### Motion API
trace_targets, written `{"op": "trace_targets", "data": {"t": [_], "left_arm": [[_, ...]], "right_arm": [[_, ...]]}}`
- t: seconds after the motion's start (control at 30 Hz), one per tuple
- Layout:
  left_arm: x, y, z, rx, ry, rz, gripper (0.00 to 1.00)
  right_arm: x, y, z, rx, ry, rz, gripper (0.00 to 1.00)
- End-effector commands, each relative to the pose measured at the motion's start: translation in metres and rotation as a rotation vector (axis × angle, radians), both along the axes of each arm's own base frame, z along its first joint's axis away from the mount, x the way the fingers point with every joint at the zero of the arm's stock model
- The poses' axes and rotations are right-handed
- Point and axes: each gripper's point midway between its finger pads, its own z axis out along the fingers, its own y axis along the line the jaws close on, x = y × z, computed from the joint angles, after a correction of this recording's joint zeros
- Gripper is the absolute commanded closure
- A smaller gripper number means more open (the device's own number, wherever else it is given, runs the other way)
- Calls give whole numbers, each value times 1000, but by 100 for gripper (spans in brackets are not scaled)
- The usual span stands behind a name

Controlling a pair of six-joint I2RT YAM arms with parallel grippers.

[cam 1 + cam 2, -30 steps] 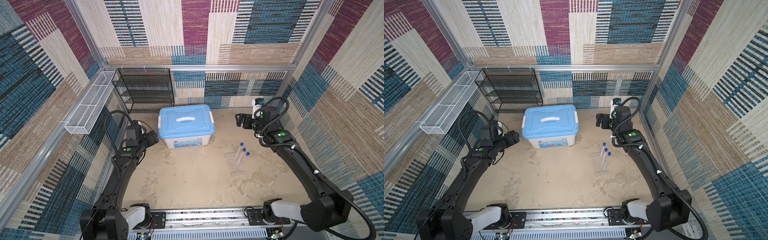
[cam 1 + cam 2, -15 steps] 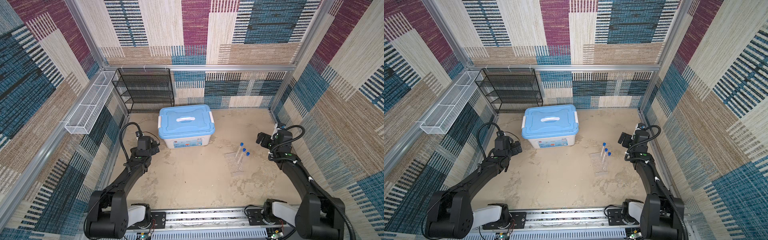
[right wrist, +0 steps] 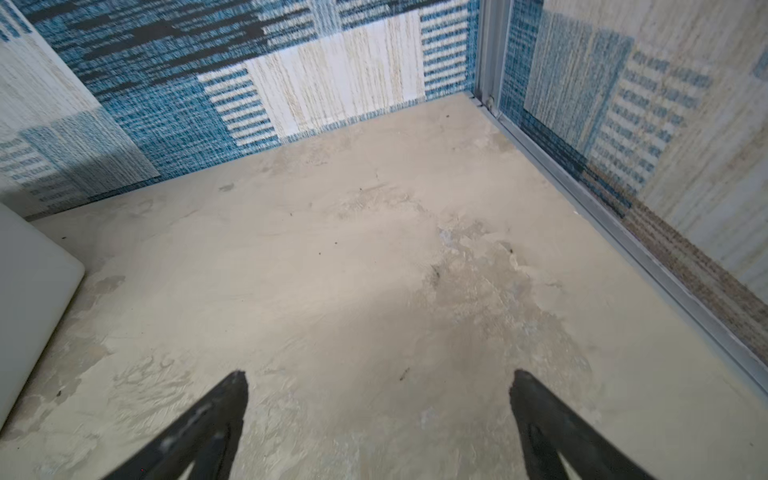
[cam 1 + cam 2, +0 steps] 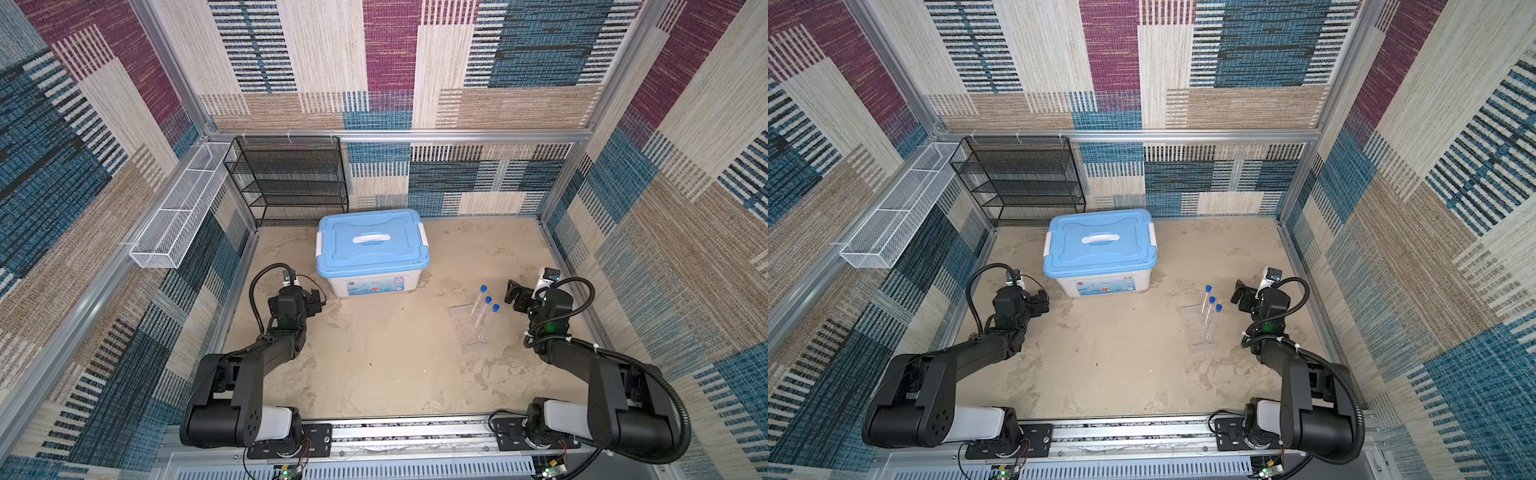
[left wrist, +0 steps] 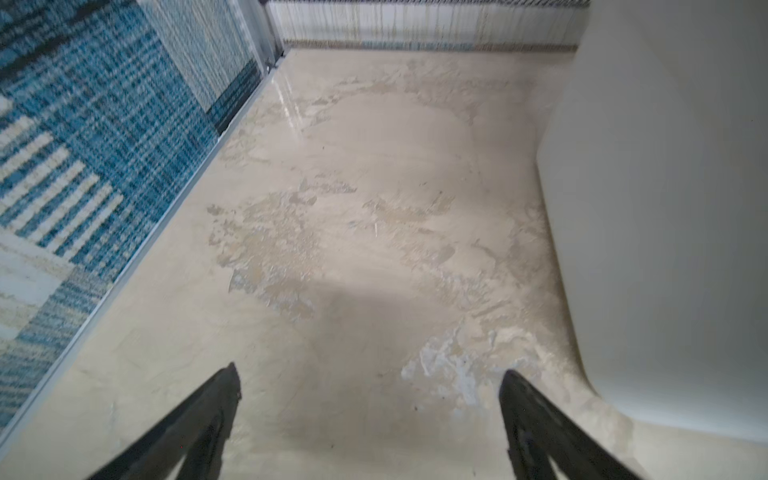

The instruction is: Organize the chemistry lab equipment

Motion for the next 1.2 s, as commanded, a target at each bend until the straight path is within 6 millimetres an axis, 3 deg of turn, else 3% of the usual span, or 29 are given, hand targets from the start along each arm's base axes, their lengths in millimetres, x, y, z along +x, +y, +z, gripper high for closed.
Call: {"op": "trace_targets", "data": {"t": [0.0,0.23,0.47,0.63,1.17], "left_arm": [[14,-3,16,-5,-119,-61,2],[19,-4,0,-62,-110,-105,1],[23,-13,-1,-75,-103,-176,2],[27,-26,-3,-81,-77,-261,2],[27,-26,-3,-83,-78,-259,1]], "right_arm": [[7,8,43,-43,-223,54,0],[4,20,51,-92,-288,83,0],[5,40,36,-156,-285,130,0],[8,44,25,-163,-269,143,1],[14,56,23,-175,-257,217,1]]}}
